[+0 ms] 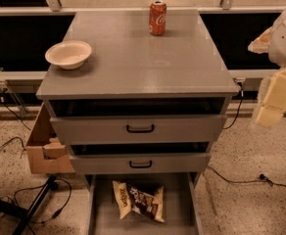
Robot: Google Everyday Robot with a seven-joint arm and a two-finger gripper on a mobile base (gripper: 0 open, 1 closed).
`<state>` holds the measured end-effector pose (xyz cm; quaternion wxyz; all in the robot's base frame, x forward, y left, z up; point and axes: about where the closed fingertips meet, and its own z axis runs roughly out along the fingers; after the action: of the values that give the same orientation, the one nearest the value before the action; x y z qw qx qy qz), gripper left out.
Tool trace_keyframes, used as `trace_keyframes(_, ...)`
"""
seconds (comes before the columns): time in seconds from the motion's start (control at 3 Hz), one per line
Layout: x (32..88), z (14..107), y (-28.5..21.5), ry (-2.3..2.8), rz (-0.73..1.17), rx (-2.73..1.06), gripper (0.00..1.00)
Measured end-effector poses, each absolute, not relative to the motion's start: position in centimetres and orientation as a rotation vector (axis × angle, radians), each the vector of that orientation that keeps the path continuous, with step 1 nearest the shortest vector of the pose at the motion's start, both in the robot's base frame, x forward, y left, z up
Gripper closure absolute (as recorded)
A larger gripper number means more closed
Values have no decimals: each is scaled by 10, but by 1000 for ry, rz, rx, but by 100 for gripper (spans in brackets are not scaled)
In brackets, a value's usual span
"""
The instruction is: Pick brown chip bag from bottom drawer and place on counter
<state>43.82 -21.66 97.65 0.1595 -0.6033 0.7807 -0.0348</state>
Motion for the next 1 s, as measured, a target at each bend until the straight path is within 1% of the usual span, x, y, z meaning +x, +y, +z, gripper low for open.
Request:
trace_keyframes(0.67, 437, 968, -214, 2223, -87, -1707, 0)
trace_keyframes(1.0, 428, 940, -209, 2237, -78, -1632, 0)
